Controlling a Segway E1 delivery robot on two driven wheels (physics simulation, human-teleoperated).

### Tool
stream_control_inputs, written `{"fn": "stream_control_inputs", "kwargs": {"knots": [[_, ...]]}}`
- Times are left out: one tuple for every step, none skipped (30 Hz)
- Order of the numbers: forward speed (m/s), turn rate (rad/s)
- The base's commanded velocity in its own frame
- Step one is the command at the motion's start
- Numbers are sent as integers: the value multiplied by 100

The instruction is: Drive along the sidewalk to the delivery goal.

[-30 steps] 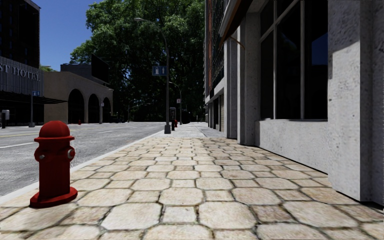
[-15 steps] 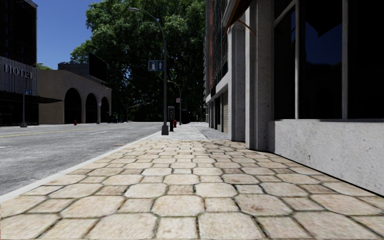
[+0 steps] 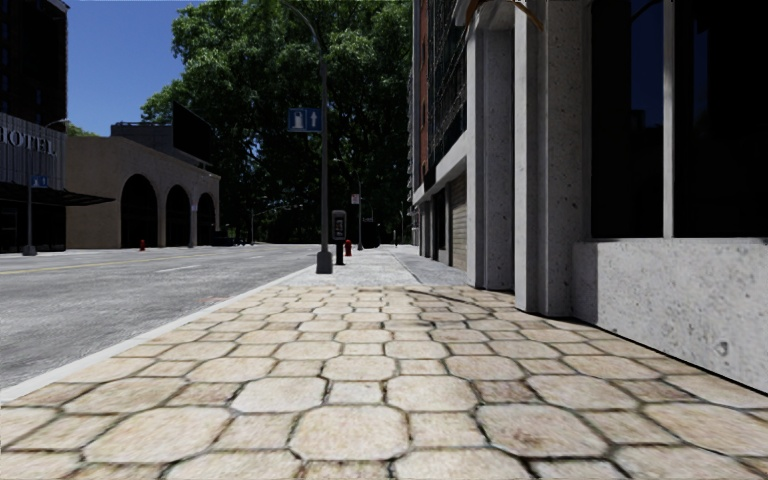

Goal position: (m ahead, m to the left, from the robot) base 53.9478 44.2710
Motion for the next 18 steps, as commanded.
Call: {"fn": "stream_control_inputs", "kwargs": {"knots": [[194,0],[194,0],[194,0],[194,0],[194,0],[194,0],[194,0],[194,0],[194,0],[194,0],[194,0],[194,0],[194,0],[194,0],[194,0],[194,0],[194,0],[194,0]]}}
